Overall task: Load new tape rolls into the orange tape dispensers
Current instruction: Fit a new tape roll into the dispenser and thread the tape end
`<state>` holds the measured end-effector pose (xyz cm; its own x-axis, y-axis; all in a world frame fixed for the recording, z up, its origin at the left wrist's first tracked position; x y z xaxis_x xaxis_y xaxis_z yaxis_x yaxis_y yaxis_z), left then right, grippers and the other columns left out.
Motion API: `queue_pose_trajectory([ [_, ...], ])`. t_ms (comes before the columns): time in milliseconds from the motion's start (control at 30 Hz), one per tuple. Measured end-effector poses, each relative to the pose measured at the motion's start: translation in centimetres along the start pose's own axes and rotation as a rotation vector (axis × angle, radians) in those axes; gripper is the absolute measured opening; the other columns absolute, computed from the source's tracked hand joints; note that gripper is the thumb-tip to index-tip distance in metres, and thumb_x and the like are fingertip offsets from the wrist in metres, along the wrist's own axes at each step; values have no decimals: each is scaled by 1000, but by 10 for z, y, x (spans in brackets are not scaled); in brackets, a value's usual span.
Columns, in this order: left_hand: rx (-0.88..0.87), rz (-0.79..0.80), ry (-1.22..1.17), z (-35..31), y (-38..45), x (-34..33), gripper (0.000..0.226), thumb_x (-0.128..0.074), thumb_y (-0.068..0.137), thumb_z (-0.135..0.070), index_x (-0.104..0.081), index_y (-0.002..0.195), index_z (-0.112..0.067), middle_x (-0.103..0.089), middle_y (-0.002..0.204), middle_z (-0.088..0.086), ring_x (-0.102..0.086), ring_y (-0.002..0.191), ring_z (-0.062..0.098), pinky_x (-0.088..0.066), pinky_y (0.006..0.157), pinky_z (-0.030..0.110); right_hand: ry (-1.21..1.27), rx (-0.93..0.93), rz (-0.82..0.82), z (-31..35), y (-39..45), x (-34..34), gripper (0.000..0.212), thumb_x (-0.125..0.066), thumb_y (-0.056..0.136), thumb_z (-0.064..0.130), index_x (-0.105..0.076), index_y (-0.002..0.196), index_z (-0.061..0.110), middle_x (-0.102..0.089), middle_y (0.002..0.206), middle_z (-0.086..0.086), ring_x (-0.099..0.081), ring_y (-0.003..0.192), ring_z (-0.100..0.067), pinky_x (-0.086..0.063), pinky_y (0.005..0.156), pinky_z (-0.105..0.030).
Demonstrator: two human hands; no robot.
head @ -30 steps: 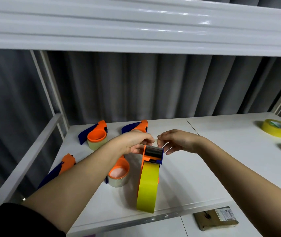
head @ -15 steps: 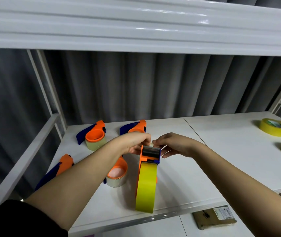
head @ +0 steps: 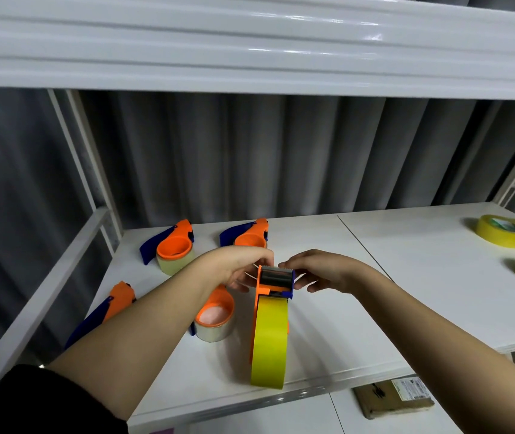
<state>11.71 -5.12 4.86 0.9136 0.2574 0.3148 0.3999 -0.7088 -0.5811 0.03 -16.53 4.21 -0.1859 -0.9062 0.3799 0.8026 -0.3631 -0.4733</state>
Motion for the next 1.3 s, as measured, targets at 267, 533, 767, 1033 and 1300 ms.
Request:
queue_pose_trajectory([
  [267, 61, 21, -335, 17, 15, -11, 20, -56, 61, -19, -49, 79, -12, -59, 77, 11, -59, 82, 28, -44, 94, 41, 501, -3, 21, -16, 13, -20, 16, -48, 94, 19, -62, 101, 19, -59, 89, -2, -48, 80, -11, -35, 63, -21],
  [533, 90, -68, -712, 17, 14, -22, 7, -47, 82, -10, -49, 76, -9, -51, 72, 13, -56, 67, 27, -51, 64, 37, 893, 69, -79, -26, 21, -42, 15, -46, 95, 14, -58, 102, 16, -62, 102, -11, -58, 95, -24, -46, 86, -32],
  [767, -83, -392, -862, 40, 9, -17, 16, -47, 90, -17, -58, 80, -13, -63, 92, 4, -55, 98, 22, -39, 100, 37, 940, 73, -141, -30, 26, -44, 14, -46, 95, 17, -60, 98, 17, -63, 100, -11, -58, 95, -25, -45, 92, -37],
  [1033, -182, -266, -422, 99, -34, -51, 24, -59, 90, -36, -50, 105, -20, -58, 99, -1, -57, 91, 14, -48, 86, 34, 1013, 95, -186, -34, 38, -45, 14, -46, 97, 19, -60, 98, 18, -59, 107, -14, -59, 93, -27, -50, 77, -37],
  [1300, -338, -167, -494, 93, -35, -82, 60, -70, 60, -52, -62, 108, -17, -71, 104, 6, -68, 99, 22, -52, 92, 42, 1016, 80, -201, -35, 42, -46, 32, -40, 99, 31, -63, 112, 13, -67, 106, -13, -63, 92, -27, -52, 80, -38],
])
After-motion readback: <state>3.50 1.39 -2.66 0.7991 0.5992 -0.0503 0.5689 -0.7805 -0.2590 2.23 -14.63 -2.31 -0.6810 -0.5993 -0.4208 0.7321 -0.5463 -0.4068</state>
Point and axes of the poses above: each hand's wrist, its own y-axis towards the middle knuckle, its own x-axis out of the back of the hand, z = x × y, the point moved 2 cm from there along y, towards the middle knuckle
